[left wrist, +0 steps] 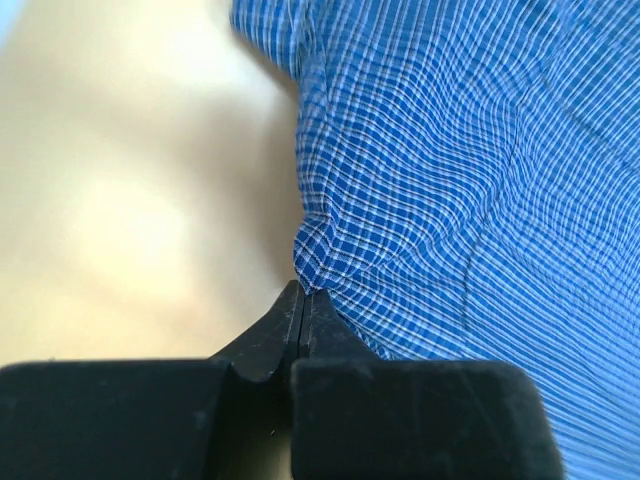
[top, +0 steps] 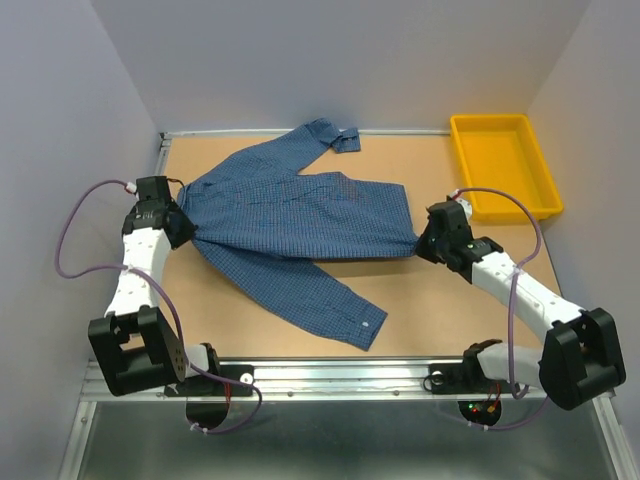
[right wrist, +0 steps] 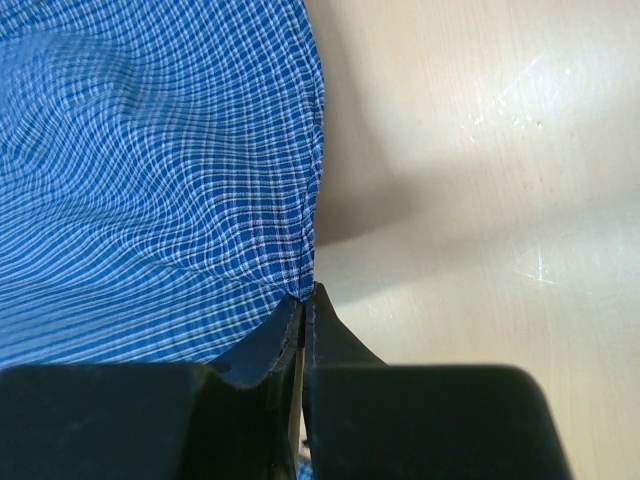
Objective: Fold and stack the long sleeve shirts
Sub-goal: Flatten the shirt out
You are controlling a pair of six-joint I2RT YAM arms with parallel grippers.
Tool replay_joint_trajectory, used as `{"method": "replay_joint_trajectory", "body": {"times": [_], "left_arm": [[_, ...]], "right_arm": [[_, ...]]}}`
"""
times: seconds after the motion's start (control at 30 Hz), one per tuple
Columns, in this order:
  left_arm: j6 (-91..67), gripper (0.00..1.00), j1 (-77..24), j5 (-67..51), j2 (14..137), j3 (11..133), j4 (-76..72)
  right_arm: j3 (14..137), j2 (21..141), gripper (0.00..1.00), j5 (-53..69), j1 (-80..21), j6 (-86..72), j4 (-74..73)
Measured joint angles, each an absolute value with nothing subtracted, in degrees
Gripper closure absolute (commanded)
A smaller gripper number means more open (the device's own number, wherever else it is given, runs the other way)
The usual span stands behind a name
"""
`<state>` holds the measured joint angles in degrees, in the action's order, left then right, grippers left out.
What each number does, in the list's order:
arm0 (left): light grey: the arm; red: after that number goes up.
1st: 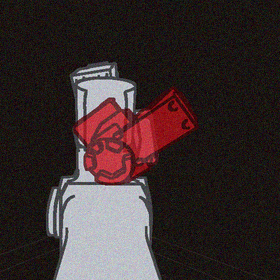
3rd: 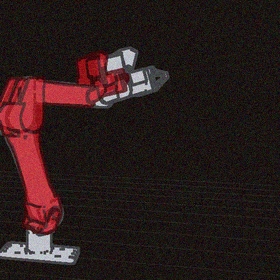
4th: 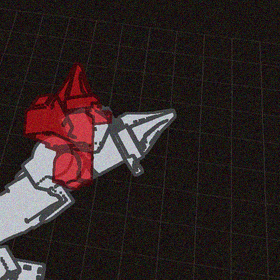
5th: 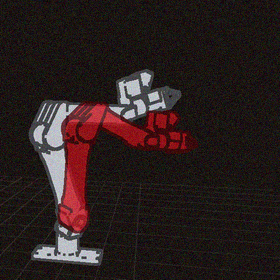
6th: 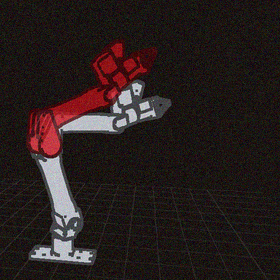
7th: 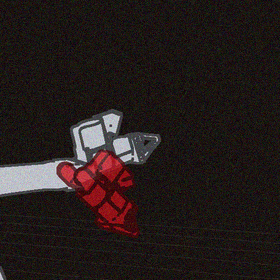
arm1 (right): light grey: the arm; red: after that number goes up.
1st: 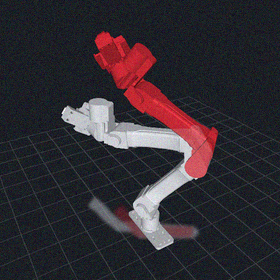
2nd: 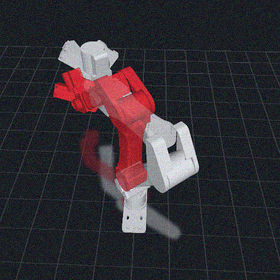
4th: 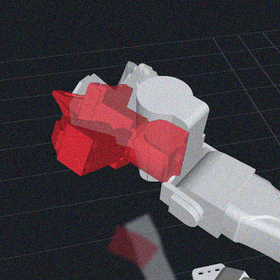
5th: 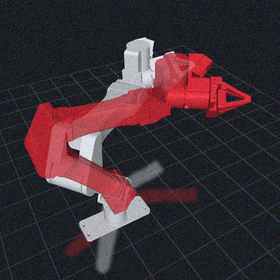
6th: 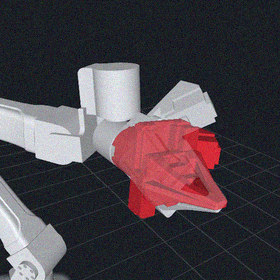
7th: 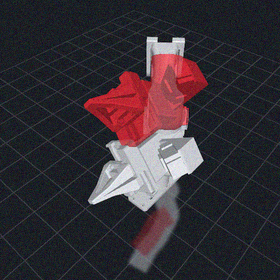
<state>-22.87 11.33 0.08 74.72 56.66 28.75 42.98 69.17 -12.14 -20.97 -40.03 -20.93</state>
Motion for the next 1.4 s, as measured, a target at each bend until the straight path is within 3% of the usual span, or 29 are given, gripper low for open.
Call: {"method": "replay_joint_trajectory", "body": {"times": [0.2,0.33,0.4,0.43,0.53,0.57,0.6,0.7,0.87,0.93,1.0,1.2,1.3,1.33,1.4], "left_arm": [[-20.64,1.00,11.33,3.18,71.24,59.02,35.55],[-19.70,0.87,11.35,4.10,71.20,58.96,38.37],[-19.38,0.75,11.35,4.78,71.07,58.96,39.13],[-19.31,0.55,11.35,5.02,70.98,58.96,39.38],[-18.48,0.39,11.38,5.63,69.69,58.96,40.07],[-18.50,0.27,11.38,5.69,68.93,58.98,40.14],[-18.41,0.24,11.38,5.58,68.18,59.07,40.23],[-18.28,0.15,11.38,3.49,66.70,60.66,40.14],[-18.57,0.15,8.23,-1.80,68.27,62.72,37.08],[-19.00,0.19,3.88,-4.25,71.24,63.24,34.87],[-19.62,0.25,-0.73,-5.96,75.53,64.36,33.08],[-21.10,0.26,-10.90,-10.83,92.12,70.35,26.92],[-21.17,0.38,-14.41,-11.88,99.29,73.54,24.58],[-21.26,0.57,-15.27,-12.32,100.88,74.04,23.94],[-21.69,0.63,-16.67,-13.23,103.70,74.48,22.50]], "right_arm": [[43.88,67.83,0.99,-11.33,-20.97,-39.79,-24.95],[43.81,64.77,0.98,-7.68,-20.97,-39.57,-30.20],[43.77,63.35,0.83,-5.26,-20.97,-39.18,-32.51],[43.72,62.50,0.77,-3.20,-20.97,-38.70,-34.30],[43.66,62.72,0.58,2.17,-20.97,-36.51,-38.13],[43.68,63.64,0.52,3.84,-20.97,-35.42,-39.75],[43.72,64.82,0.40,5.82,-20.97,-34.20,-41.50],[44.73,67.85,0.34,7.64,-20.97,-31.81,-45.87],[57.41,75.57,0.34,3.68,-20.71,-28.56,-48.51],[63.57,79.61,0.34,1.74,-19.88,-27.29,-46.76],[68.20,83.07,0.34,0.86,-18.31,-26.26,-44.03],[80.16,97.38,0.34,0.43,-10.39,-25.52,-35.97],[83.81,104.44,0.34,0.91,-7.70,-26.24,-32.84],[85.43,107.15,0.35,1.26,-7.11,-26.57,-31.97],[88.18,111.11,0.35,2.00,-6.68,-26.79,-31.14]]}}
